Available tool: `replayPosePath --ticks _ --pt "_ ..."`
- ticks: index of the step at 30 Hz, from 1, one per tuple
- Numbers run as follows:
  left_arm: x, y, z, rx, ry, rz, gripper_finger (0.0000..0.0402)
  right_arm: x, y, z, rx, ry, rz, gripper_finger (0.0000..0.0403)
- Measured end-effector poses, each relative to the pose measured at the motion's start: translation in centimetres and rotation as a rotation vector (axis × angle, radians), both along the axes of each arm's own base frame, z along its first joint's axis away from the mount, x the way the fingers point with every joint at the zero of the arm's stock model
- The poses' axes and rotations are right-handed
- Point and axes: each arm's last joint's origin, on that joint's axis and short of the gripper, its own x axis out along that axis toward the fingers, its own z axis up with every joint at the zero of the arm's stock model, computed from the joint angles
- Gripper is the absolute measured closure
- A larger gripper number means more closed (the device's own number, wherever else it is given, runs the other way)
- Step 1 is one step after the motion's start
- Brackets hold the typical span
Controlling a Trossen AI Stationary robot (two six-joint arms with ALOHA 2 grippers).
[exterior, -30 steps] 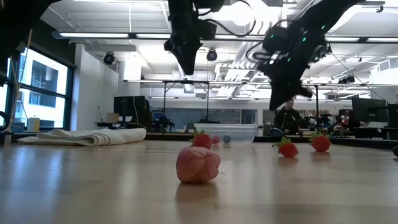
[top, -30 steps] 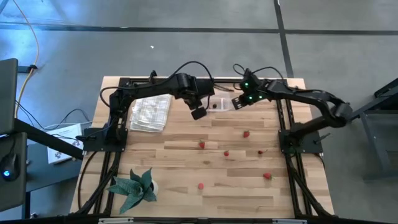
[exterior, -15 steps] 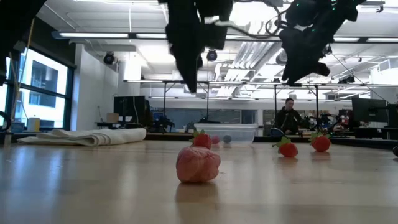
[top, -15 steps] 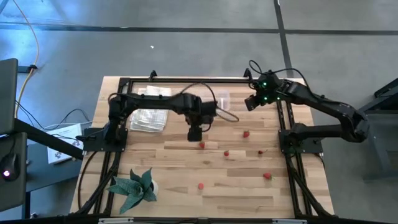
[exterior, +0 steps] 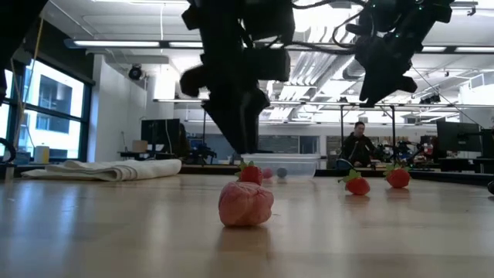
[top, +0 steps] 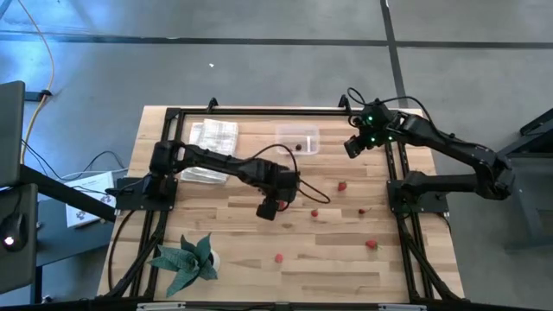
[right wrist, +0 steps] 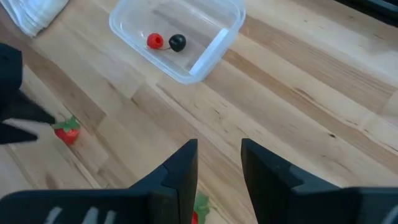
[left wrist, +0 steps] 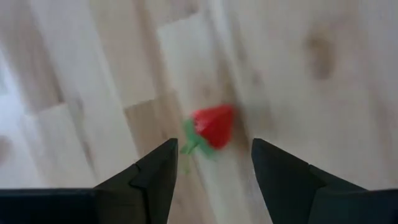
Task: Pick and placing Produce into tupperware
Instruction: Put the red strawberry into the transparent container
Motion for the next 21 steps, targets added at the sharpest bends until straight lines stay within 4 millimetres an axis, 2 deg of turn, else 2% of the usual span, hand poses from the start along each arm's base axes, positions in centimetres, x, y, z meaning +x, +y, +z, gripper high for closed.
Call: replayPosePath --ticks 5,16,21 --pt "-0.14 0.8 -1.0 0.046 0.049 0.049 0.0208 0.0 0.0 -0.01 -0.002 0.002 0.004 0.0288" --pt "-0.24 0.9 -1.02 0.085 0.064 0.024 0.0211 -0.01 -0.01 -0.01 0.0 0.002 0.001 0.0288" --pt "-0.32 0.95 -0.84 0.068 0.071 0.109 0.022 0.0 0.0 -0.01 0.004 0.0 -0.006 0.0288"
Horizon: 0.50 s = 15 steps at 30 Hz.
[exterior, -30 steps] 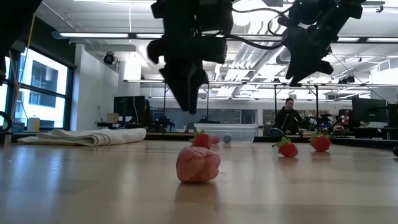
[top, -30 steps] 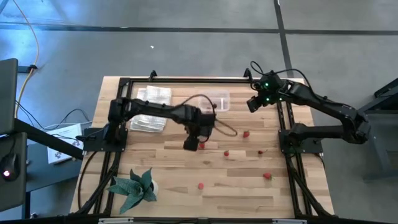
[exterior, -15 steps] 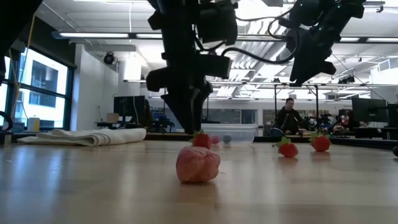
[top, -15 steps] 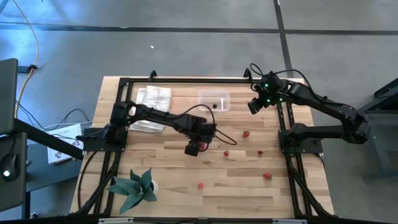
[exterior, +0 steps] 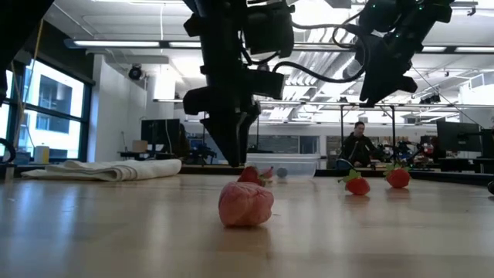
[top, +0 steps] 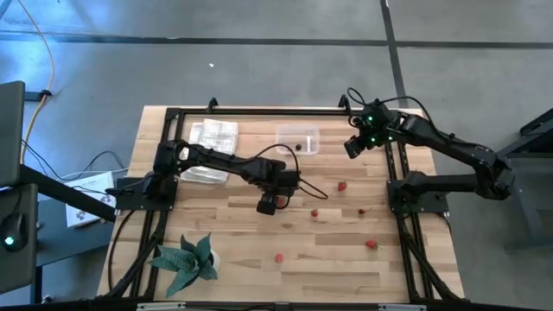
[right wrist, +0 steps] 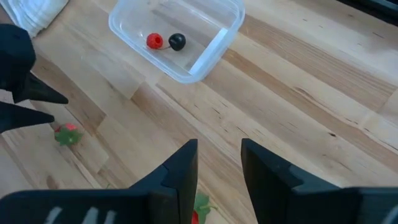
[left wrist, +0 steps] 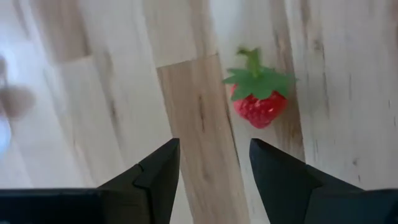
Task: Pick and placing Produce into tupperware
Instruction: Put the red strawberry into the transparent container
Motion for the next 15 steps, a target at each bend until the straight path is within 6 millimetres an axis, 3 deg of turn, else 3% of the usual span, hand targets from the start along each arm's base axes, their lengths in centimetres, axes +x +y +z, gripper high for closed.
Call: replayPosePath --ticks 4,9,15 --pt "0.6 0.3 1.5 -0.049 -0.034 0.078 0.0229 0.0 0.0 0.0 0.0 0.0 0.0 0.0288" --pt "1.9 -0.3 3.6 -0.121 -0.144 0.0 0.0236 0.0 0.0 0.0 0.0 0.0 0.0 0.0288" --pt "1.9 -0.8 2.5 -0.165 -0.154 -0.059 0.0234 0.0 0.0 0.0 0.0 0.0 0.0 0.0288"
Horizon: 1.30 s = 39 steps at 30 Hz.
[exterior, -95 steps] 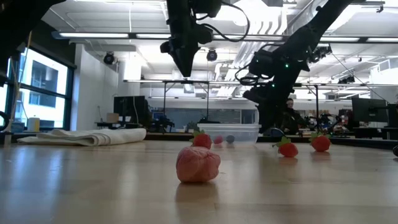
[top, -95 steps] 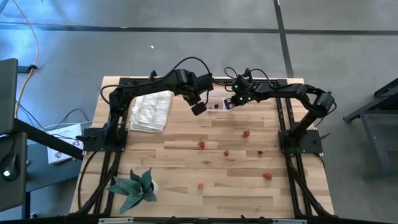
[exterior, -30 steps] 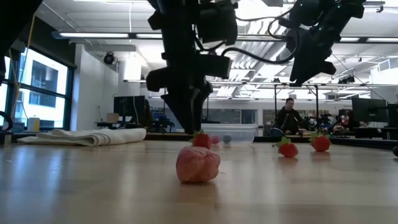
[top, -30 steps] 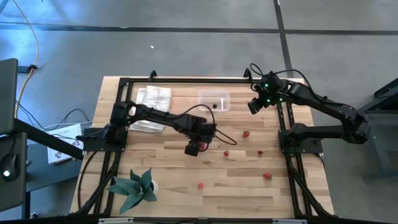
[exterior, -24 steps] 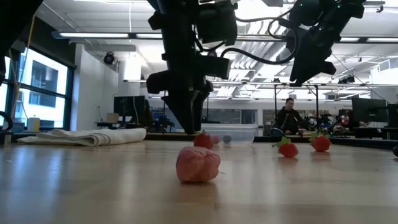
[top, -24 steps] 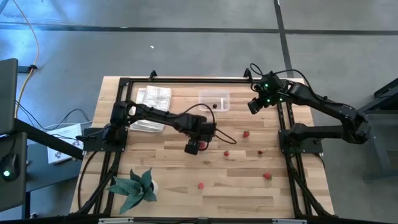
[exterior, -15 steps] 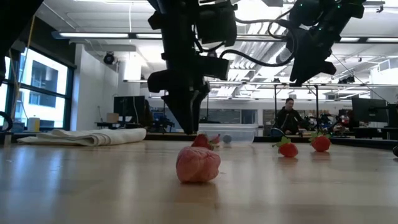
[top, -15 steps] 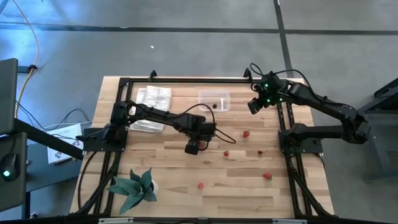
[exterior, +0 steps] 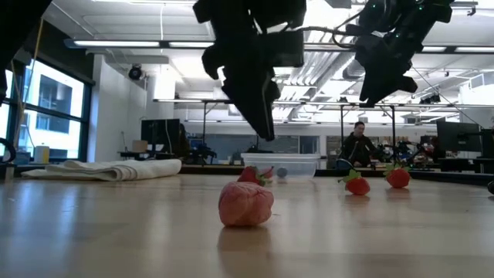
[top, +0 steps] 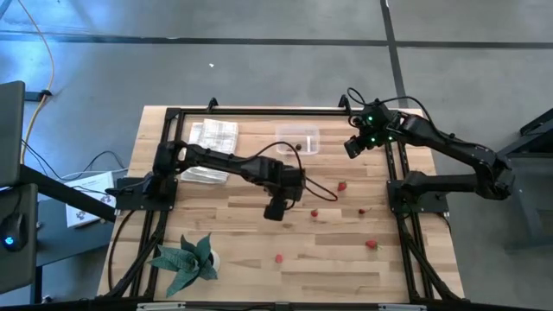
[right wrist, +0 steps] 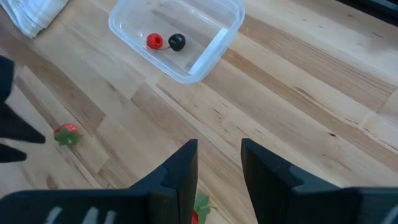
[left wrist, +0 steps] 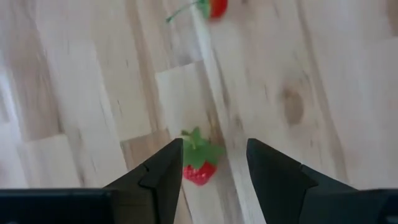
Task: Pick and placing Produce into tupperware
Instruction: Put the red strawberry into the transparent container
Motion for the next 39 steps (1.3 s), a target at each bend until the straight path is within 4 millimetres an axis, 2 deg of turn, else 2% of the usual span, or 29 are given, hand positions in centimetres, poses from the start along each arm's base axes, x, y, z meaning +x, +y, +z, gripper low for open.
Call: replayPosePath --ticks 18,23,26,33,35,39 --pt "-0.4 0.2 -3.0 -0.022 -0.049 0.103 0.0234 0.0 0.0 0.0 0.0 0.0 0.0 0.0288" --pt "-0.1 0.2 -3.1 -0.023 -0.084 0.132 0.0234 0.0 0.0 0.0 0.0 0.0 0.0 0.0288" --pt "-0.1 0.2 -3.1 -0.022 -0.086 0.133 0.0234 0.0 0.0 0.0 0.0 0.0 0.0 0.0288" --pt "0.4 0.2 -4.6 -0.036 -0.065 0.137 0.0234 0.0 0.0 0.0 0.0 0.0 0.0 0.0288" --pt "-0.1 0.1 -5.1 -0.047 -0.017 0.151 0.0234 0.0 0.0 0.0 0.0 0.001 -0.001 0.0288" --pt "0.4 0.1 -5.2 -0.053 -0.049 0.155 0.0234 0.0 0.0 0.0 0.002 0.003 0.0 0.0288"
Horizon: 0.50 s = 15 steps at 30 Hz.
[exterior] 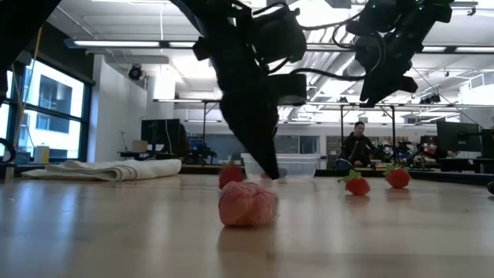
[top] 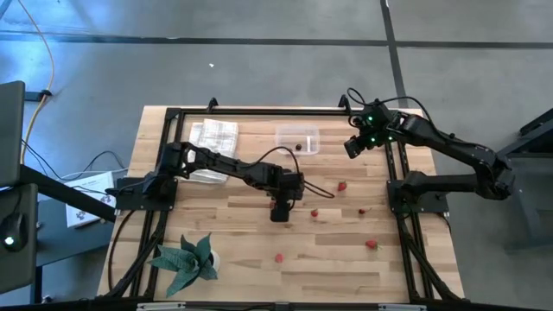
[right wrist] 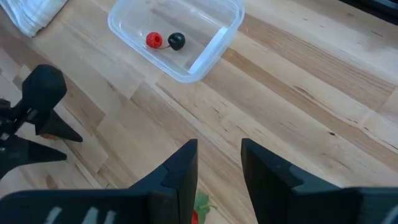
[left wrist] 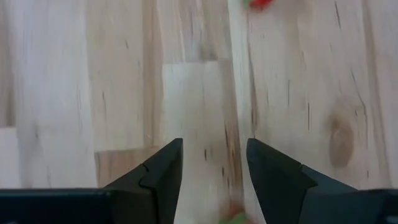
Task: Pick and placing Produce into tupperware
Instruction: Put the red strawberry into the transparent container
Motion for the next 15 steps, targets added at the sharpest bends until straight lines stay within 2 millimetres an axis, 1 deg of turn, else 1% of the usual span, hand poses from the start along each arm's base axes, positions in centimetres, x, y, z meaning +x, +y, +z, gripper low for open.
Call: replayPosePath --ticks 5,9,12,15 --pt "0.0 0.0 -0.2 -0.002 0.003 -0.001 0.0234 0.0 0.0 0.0 0.001 0.001 0.0 0.0288" --pt "0.1 0.0 -0.3 -0.015 0.008 0.032 0.0234 0.0 0.0 0.0 0.002 0.002 0.0 0.0288" --pt "0.5 0.0 0.5 -0.017 0.003 0.057 0.0234 0.0 0.0 0.0 0.002 0.004 0.0 0.0288" --pt "0.9 0.1 2.1 -0.016 0.017 0.072 0.0234 0.0 0.0 0.0 0.003 0.004 0.0 0.0288"
